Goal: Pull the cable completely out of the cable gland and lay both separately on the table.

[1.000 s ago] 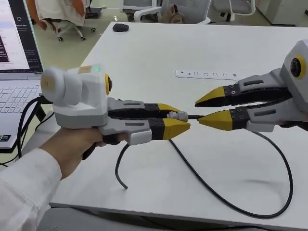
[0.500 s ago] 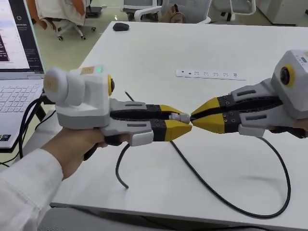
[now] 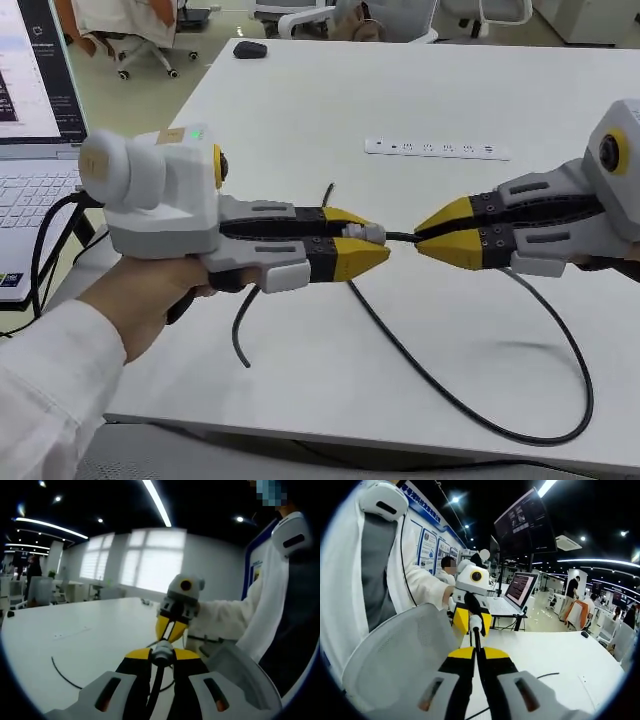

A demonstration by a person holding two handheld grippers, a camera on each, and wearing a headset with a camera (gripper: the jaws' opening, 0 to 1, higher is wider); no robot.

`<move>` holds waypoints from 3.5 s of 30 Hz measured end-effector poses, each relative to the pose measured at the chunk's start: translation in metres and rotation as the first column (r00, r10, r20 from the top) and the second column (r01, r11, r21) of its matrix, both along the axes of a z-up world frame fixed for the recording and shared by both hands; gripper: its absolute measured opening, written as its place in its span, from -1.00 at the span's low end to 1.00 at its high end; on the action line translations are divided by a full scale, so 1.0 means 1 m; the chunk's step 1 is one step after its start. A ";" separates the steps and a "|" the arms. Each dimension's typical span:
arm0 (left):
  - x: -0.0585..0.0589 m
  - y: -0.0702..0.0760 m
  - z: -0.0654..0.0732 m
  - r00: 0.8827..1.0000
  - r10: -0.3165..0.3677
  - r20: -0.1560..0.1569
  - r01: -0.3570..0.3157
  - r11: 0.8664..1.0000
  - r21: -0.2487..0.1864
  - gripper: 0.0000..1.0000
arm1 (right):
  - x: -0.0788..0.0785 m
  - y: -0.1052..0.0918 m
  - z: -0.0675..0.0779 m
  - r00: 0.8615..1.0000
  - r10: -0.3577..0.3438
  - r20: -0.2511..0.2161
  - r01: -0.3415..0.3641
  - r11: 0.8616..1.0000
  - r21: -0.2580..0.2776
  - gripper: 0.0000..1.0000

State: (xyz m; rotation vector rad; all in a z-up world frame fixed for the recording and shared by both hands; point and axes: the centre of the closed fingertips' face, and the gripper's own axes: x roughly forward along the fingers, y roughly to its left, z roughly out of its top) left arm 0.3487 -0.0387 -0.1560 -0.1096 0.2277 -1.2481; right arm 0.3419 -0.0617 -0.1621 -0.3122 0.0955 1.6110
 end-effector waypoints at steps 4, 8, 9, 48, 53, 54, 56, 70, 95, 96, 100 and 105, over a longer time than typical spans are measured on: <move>0.001 0.003 0.002 1.000 0.005 0.004 -0.005 1.000 0.000 -0.66 | 0.003 -0.009 -0.002 1.000 -0.027 -0.008 0.027 1.000 -0.001 -0.93; 0.002 0.005 0.002 1.000 0.010 0.005 -0.010 1.000 -0.001 -0.66 | 0.007 -0.018 -0.005 0.998 -0.057 -0.020 0.057 0.998 -0.002 -0.93; 0.003 0.005 0.002 1.000 0.013 0.006 -0.013 1.000 0.000 -0.66 | 0.008 -0.019 -0.006 0.998 -0.062 -0.022 0.062 0.998 -0.003 -0.93; 0.004 0.002 0.005 0.999 0.013 -0.040 -0.014 0.999 -0.033 -0.66 | 0.021 -0.040 -0.007 0.987 -0.158 0.002 0.158 0.987 -0.004 -0.66; 0.001 -0.005 0.006 0.999 -0.007 -0.040 0.006 0.999 -0.033 -0.66 | 0.008 -0.019 0.007 0.997 -0.073 0.036 0.073 0.997 0.009 -0.65; 0.000 -0.007 0.006 0.999 -0.013 -0.038 0.012 0.999 -0.034 -0.66 | 0.004 -0.012 0.009 0.998 -0.047 0.044 0.046 0.999 0.006 -0.65; -0.003 -0.010 0.007 0.999 -0.026 -0.037 0.024 0.999 -0.035 -0.66 | -0.001 -0.003 0.011 0.998 -0.009 0.054 0.009 1.000 0.001 -0.64; -0.008 -0.013 0.006 0.998 -0.050 -0.037 0.049 0.998 -0.034 -0.66 | -0.009 0.017 0.017 0.996 0.071 0.062 -0.072 0.997 0.015 -0.83; -0.005 0.001 0.005 0.999 -0.032 -0.029 0.031 0.999 -0.026 -0.66 | -0.006 -0.003 0.007 0.999 0.038 0.004 -0.039 0.999 0.012 -0.93; -0.005 0.002 0.005 0.999 -0.031 -0.029 0.030 0.999 -0.026 -0.66 | -0.005 -0.005 0.006 0.999 0.034 0.003 -0.034 0.999 0.011 -0.93; -0.005 0.006 0.003 0.999 -0.022 -0.032 0.022 1.000 -0.021 -0.66 | -0.004 -0.014 0.001 1.000 0.011 -0.006 -0.011 1.000 -0.004 -0.93; -0.004 0.014 0.001 0.999 -0.003 -0.038 0.002 1.000 -0.023 -0.66 | 0.000 -0.027 -0.004 0.999 -0.028 -0.019 0.028 1.000 -0.013 -0.93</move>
